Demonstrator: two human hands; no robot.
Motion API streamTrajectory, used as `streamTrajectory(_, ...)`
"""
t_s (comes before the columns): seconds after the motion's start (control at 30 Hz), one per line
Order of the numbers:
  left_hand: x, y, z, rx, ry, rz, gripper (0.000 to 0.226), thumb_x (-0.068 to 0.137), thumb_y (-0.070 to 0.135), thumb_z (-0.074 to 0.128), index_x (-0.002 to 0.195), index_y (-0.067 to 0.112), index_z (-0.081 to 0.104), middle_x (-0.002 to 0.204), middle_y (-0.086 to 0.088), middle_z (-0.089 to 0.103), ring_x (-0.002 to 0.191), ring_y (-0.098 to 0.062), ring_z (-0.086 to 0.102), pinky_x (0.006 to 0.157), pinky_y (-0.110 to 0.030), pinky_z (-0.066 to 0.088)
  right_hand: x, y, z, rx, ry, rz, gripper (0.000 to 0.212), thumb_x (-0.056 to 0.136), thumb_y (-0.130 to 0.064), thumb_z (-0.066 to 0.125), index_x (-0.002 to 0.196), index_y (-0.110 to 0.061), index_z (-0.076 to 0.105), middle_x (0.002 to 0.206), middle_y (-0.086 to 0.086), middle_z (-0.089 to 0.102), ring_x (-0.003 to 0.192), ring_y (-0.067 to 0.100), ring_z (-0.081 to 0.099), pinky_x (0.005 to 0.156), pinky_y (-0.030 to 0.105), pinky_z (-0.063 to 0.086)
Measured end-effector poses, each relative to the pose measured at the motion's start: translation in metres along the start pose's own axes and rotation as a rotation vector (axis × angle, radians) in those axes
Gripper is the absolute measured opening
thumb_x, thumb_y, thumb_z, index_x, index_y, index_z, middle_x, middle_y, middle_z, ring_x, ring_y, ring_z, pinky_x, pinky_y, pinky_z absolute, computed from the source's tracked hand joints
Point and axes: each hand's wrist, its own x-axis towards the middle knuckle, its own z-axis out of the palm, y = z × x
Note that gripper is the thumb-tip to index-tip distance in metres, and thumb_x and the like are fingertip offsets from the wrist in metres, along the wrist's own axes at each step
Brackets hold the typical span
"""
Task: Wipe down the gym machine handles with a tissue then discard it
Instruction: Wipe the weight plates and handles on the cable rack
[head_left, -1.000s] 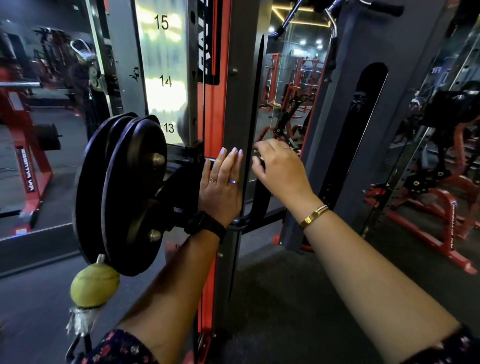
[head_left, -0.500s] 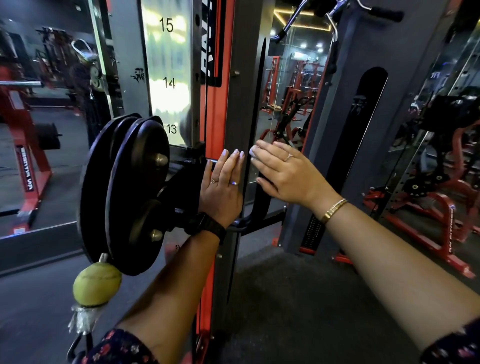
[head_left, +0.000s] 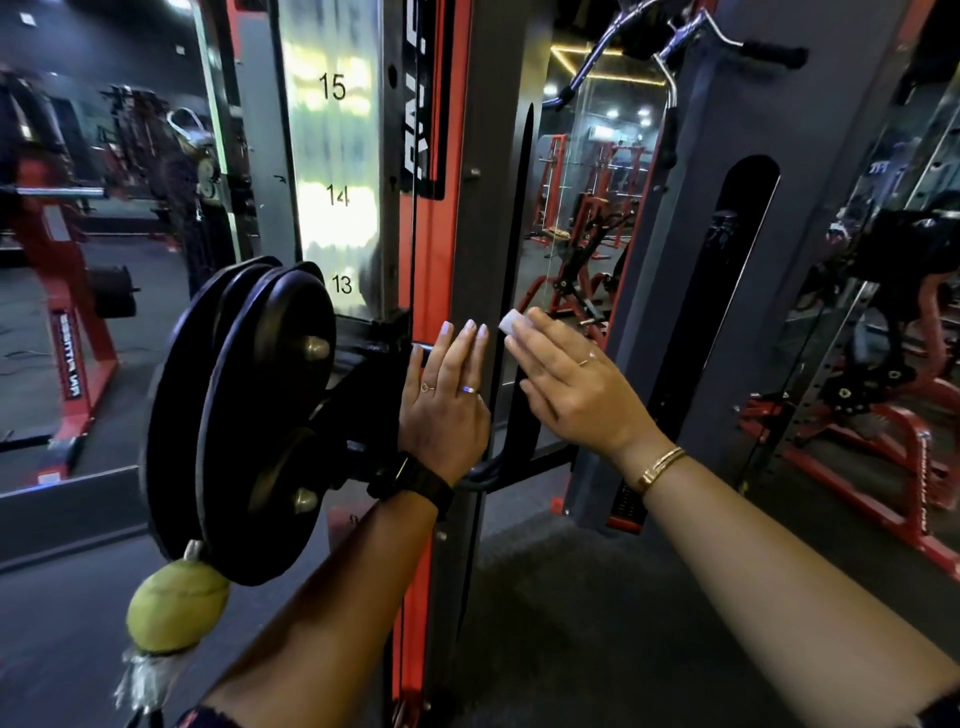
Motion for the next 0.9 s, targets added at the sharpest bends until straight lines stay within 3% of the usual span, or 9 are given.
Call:
streamTrajectory(0.17,0.001,-0.003,0.003,0.026,0.033,0.021,0.066,0.083,0.012,0.05,0.147,0.012,0.038,0.152,-0.002,0.034,0.144,-0.02,0.028,0.119,-0.042,0.017,0.026,-0.004,0.008,-0.09,-0.048,-0.019,0.03,0.095,-0.019,0.05,0.105,0.0,0.071,0.112,0.013,0.067,0.115,0.028,0.06,0.105,0.041,0.042)
streamTrajectory(0.4,0.0,-0.003,0.003,0.037,0.03,0.023,0.07,0.078,0.012,0.055,0.147,0.011,0.039,0.152,-0.002,0.031,0.143,-0.019,0.028,0.119,-0.043,0.018,-0.015,0.0,0.001,-0.033,0.043,0.015,0.041,0.095,-0.013,0.054,0.134,-0.002,0.052,0.143,0.013,0.046,0.136,0.029,0.04,0.11,0.044,0.037)
streamTrajectory(0.57,0.0,-0.002,0.005,0.025,0.054,0.015,0.07,0.08,0.011,0.057,0.147,0.011,0.038,0.151,-0.003,0.035,0.143,-0.02,0.03,0.119,-0.044,0.02,0.004,-0.006,0.008,-0.052,0.02,0.045,0.035,0.096,-0.014,0.051,0.127,0.002,0.059,0.137,0.014,0.054,0.132,0.029,0.046,0.107,0.043,0.04)
streamTrajectory(0.7,0.0,-0.003,0.006,0.02,0.045,0.014,0.062,0.089,0.019,0.043,0.15,0.012,0.03,0.153,-0.004,0.033,0.144,-0.02,0.028,0.12,-0.042,0.015,0.02,-0.016,0.014,-0.061,0.024,0.148,0.031,0.096,-0.016,0.05,0.115,0.001,0.067,0.122,0.014,0.064,0.123,0.028,0.055,0.109,0.041,0.039)
streamTrajectory(0.8,0.0,-0.003,0.006,0.028,0.032,0.016,0.064,0.088,0.02,0.041,0.15,0.012,0.028,0.153,-0.004,0.032,0.144,-0.02,0.027,0.12,-0.042,0.014,0.003,-0.026,0.012,0.036,0.017,0.241,0.038,0.095,-0.006,0.049,0.132,0.003,0.053,0.142,0.017,0.048,0.136,0.031,0.039,0.111,0.043,0.035)
streamTrajectory(0.9,0.0,-0.003,0.007,0.042,0.039,0.018,0.068,0.085,0.016,0.048,0.15,0.012,0.028,0.153,-0.003,0.03,0.145,-0.02,0.026,0.121,-0.042,0.013,-0.014,-0.049,0.013,0.224,0.022,0.477,0.054,0.096,-0.001,0.044,0.147,0.0,0.027,0.156,0.017,0.021,0.146,0.031,0.019,0.117,0.041,0.026)
